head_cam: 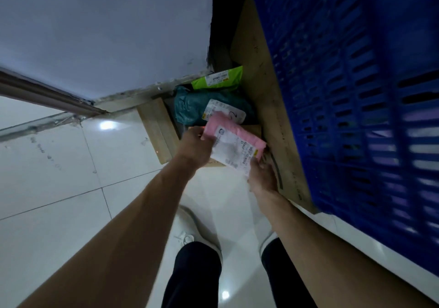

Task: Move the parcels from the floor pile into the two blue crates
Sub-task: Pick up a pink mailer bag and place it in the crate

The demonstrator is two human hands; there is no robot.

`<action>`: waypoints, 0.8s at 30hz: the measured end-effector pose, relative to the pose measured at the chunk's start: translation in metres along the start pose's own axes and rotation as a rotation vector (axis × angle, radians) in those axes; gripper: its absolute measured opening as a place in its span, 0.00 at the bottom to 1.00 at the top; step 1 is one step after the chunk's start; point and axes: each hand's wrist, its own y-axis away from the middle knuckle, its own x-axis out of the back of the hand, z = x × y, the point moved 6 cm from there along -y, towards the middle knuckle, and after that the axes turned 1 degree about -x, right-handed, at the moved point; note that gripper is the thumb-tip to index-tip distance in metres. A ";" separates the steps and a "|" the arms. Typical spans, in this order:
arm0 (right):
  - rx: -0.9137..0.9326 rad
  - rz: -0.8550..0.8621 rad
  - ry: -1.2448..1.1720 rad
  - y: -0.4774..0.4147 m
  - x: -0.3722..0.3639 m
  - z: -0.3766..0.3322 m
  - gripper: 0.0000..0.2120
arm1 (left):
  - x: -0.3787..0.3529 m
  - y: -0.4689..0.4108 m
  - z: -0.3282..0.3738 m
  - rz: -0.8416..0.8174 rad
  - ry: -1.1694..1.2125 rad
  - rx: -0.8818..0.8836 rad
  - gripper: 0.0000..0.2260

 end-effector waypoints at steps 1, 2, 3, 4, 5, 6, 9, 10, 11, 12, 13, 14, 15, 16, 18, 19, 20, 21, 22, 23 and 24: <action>-0.013 -0.037 -0.013 0.010 0.006 -0.003 0.25 | 0.007 0.012 0.003 0.011 0.045 0.022 0.07; -0.032 -0.073 -0.043 0.022 0.013 -0.008 0.23 | 0.014 0.024 0.007 0.023 0.091 0.051 0.08; -0.059 -0.113 -0.084 0.039 0.020 -0.012 0.20 | 0.021 0.041 0.011 0.031 0.131 0.088 0.08; -0.076 -0.144 -0.116 0.049 0.025 -0.015 0.17 | 0.025 0.054 0.012 0.038 0.181 0.116 0.08; -0.082 -0.168 -0.137 0.059 0.030 -0.018 0.16 | 0.028 0.067 0.015 0.034 0.224 0.139 0.06; -0.086 -0.189 -0.155 0.076 0.039 -0.021 0.14 | 0.032 0.087 0.021 0.028 0.265 0.162 0.04; -0.077 -0.210 -0.197 0.126 0.068 -0.030 0.07 | 0.046 0.150 0.038 0.000 0.356 0.206 0.04; -0.083 -0.208 -0.215 0.144 0.079 -0.032 0.06 | 0.051 0.170 0.042 -0.010 0.381 0.217 0.04; -0.091 -0.214 -0.232 0.161 0.089 -0.034 0.06 | 0.057 0.190 0.047 -0.020 0.384 0.224 0.05; -0.094 -0.231 -0.251 0.179 0.099 -0.038 0.07 | 0.063 0.209 0.053 -0.025 0.400 0.227 0.05; -0.097 -0.255 -0.277 0.197 0.109 -0.041 0.07 | 0.070 0.228 0.060 -0.026 0.411 0.227 0.05; -0.104 -0.279 -0.307 0.215 0.118 -0.044 0.08 | 0.076 0.246 0.069 -0.027 0.430 0.223 0.05; -0.111 -0.304 -0.341 0.233 0.128 -0.046 0.09 | 0.082 0.265 0.078 -0.034 0.439 0.223 0.05; -0.110 -0.324 -0.367 0.249 0.138 -0.049 0.10 | 0.087 0.282 0.087 -0.040 0.449 0.222 0.05; -0.094 -0.349 -0.392 0.278 0.158 -0.056 0.12 | 0.095 0.312 0.104 -0.063 0.465 0.224 0.05; -0.084 -0.358 -0.395 0.293 0.168 -0.060 0.13 | 0.099 0.326 0.112 -0.070 0.463 0.229 0.05; -0.071 -0.365 -0.391 0.307 0.178 -0.064 0.14 | 0.102 0.339 0.119 -0.068 0.462 0.232 0.05; -0.053 -0.379 -0.386 0.321 0.188 -0.068 0.14 | 0.106 0.352 0.126 -0.064 0.460 0.240 0.06; -0.029 -0.395 -0.375 0.334 0.198 -0.073 0.14 | 0.109 0.364 0.133 -0.060 0.465 0.243 0.08; -0.002 -0.414 -0.366 0.347 0.208 -0.077 0.14 | 0.112 0.376 0.142 -0.059 0.463 0.243 0.09; 0.023 -0.428 -0.351 0.360 0.219 -0.082 0.13 | 0.114 0.387 0.151 -0.062 0.455 0.239 0.11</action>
